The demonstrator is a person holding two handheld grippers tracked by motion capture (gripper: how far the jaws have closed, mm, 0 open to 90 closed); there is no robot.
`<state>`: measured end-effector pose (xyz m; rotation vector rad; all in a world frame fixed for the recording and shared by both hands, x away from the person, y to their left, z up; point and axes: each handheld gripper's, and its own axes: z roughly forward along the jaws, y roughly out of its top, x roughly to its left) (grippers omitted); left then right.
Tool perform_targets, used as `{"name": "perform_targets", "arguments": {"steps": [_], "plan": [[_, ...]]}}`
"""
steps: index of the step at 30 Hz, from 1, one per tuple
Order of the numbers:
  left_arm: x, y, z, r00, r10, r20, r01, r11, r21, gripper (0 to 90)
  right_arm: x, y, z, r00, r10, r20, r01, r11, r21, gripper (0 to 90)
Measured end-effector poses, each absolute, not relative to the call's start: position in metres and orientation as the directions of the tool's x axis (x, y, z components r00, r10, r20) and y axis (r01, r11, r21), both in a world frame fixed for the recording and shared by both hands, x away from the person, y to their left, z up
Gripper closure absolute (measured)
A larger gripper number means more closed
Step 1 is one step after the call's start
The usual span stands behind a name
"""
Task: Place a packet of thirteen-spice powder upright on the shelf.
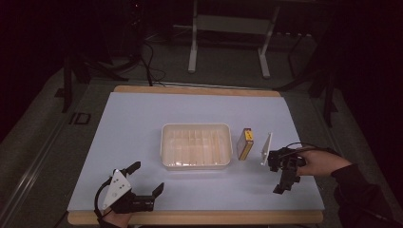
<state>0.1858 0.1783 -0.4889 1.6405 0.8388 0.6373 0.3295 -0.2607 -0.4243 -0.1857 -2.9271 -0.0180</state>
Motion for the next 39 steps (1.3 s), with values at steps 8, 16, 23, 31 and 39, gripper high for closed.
{"name": "perform_targets", "arguments": {"steps": [8,16,23,31,39], "plan": [[0.186,0.178,-0.489,0.603,0.797,-0.021,0.190,-0.118,0.975,0.0,0.327,-0.242,-0.418,-0.976,0.057,0.211,0.059,0.998,0.002,13.9],[0.185,0.178,-0.489,0.605,0.796,-0.023,0.191,-0.117,0.975,0.0,0.325,-0.223,-0.408,-0.978,0.002,0.206,0.004,1.000,0.009,13.7],[0.185,0.176,-0.488,0.607,0.794,-0.004,0.179,-0.132,0.975,0.0,0.319,-0.210,-0.397,-0.982,-0.075,0.171,-0.073,0.997,0.017,14.5],[0.184,0.176,-0.488,0.608,0.794,-0.002,0.179,-0.134,0.975,0.0,0.323,-0.202,-0.384,-0.989,-0.080,0.125,-0.077,0.997,0.027,14.7],[0.183,0.176,-0.488,0.607,0.795,-0.008,0.180,-0.128,0.975,0.0,0.335,-0.201,-0.368,-0.993,-0.074,0.090,-0.068,0.995,0.069,14.6]]}}
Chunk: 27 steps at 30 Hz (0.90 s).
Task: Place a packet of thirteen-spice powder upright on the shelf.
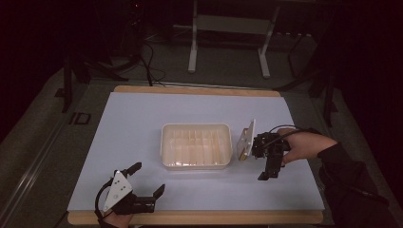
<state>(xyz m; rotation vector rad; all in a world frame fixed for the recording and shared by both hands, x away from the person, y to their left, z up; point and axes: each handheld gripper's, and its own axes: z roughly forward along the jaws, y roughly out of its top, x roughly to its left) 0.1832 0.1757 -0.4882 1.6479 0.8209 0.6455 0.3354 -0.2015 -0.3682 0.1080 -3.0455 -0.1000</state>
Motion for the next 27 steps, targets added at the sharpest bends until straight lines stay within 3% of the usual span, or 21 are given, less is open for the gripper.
{"name": "perform_targets", "arguments": {"steps": [18,27], "plan": [[0.180,0.180,-0.491,0.599,0.801,-0.017,0.196,-0.126,0.973,0.0,0.386,-0.199,-0.357,-0.999,-0.027,-0.022,-0.030,0.990,0.139,19.0],[0.178,0.181,-0.491,0.599,0.800,-0.017,0.197,-0.127,0.972,0.0,0.404,-0.193,-0.365,-0.993,-0.038,-0.111,-0.051,0.991,0.120,19.6]]}}
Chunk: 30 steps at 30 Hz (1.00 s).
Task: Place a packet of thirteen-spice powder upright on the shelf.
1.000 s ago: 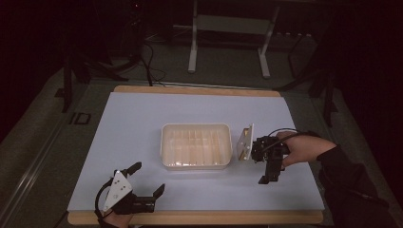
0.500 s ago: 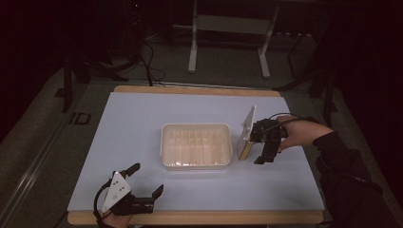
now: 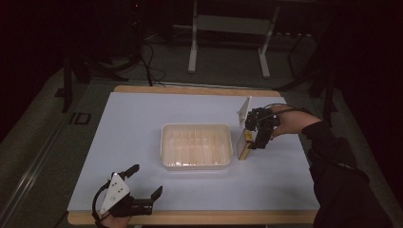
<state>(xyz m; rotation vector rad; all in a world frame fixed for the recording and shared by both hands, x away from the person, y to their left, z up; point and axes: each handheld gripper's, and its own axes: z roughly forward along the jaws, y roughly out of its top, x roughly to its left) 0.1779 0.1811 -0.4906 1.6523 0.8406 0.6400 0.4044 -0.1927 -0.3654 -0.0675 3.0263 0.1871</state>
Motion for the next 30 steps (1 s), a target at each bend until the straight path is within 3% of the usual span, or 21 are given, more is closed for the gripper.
{"name": "perform_targets", "arguments": {"steps": [7,30], "plan": [[0.176,0.181,-0.491,0.597,0.802,-0.020,0.196,-0.122,0.973,0.0,0.416,-0.192,-0.376,-0.997,-0.035,-0.074,-0.040,0.997,0.070,21.8],[0.174,0.182,-0.492,0.598,0.801,-0.020,0.205,-0.129,0.970,0.0,0.439,-0.191,-0.396,-1.000,-0.024,-0.001,-0.024,0.998,0.060,30.7]]}}
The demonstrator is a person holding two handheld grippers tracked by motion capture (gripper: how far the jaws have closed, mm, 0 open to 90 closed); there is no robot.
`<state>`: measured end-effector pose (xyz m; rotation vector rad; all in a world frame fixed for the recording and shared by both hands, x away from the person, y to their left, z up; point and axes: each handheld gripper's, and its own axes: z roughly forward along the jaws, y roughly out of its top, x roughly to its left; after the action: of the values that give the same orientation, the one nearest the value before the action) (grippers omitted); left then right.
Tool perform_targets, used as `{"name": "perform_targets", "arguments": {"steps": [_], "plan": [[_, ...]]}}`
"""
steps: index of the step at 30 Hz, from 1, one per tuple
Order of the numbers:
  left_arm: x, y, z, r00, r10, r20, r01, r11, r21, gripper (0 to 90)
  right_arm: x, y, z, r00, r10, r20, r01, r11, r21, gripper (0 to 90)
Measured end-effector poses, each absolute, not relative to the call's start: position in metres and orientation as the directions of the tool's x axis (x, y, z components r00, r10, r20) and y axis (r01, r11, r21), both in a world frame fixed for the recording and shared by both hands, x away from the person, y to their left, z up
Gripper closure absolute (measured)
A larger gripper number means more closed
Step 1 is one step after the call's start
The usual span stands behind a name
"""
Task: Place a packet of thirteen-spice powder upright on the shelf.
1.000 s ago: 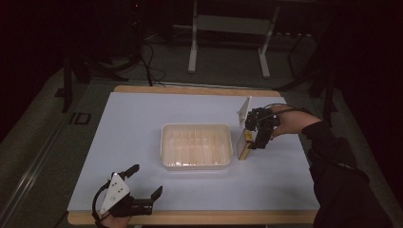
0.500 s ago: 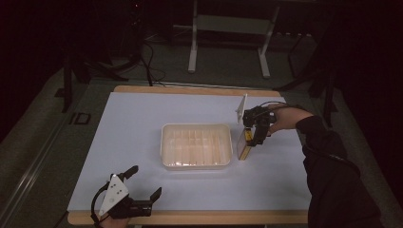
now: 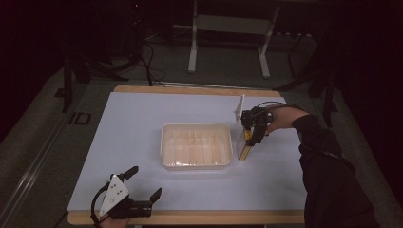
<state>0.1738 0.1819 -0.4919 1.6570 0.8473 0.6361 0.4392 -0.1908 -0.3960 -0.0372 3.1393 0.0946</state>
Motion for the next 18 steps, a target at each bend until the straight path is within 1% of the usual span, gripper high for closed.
{"name": "perform_targets", "arguments": {"steps": [4,7,8,10,12,18], "plan": [[0.174,0.181,-0.492,0.598,0.801,-0.018,0.205,-0.131,0.970,0.0,0.438,-0.188,-0.396,-0.999,-0.045,0.000,-0.045,0.998,0.044,31.7],[0.174,0.181,-0.492,0.599,0.801,-0.015,0.203,-0.133,0.970,0.0,0.436,-0.188,-0.393,-0.999,-0.036,0.021,-0.035,0.999,0.030,31.8],[0.174,0.181,-0.492,0.598,0.801,-0.014,0.203,-0.135,0.970,0.0,0.436,-0.188,-0.392,-0.999,-0.048,0.020,-0.047,0.998,0.034,31.8],[0.174,0.181,-0.492,0.599,0.801,-0.014,0.203,-0.135,0.970,0.0,0.435,-0.188,-0.388,-0.999,-0.032,0.024,-0.031,0.999,0.036,31.8],[0.174,0.181,-0.492,0.600,0.800,-0.010,0.201,-0.139,0.970,0.0,0.435,-0.189,-0.386,-0.999,-0.038,0.023,-0.037,0.998,0.041,31.8],[0.173,0.181,-0.491,0.599,0.801,-0.010,0.198,-0.136,0.971,0.0,0.425,-0.190,-0.368,-0.998,-0.051,0.029,-0.049,0.997,0.056,31.9]]}}
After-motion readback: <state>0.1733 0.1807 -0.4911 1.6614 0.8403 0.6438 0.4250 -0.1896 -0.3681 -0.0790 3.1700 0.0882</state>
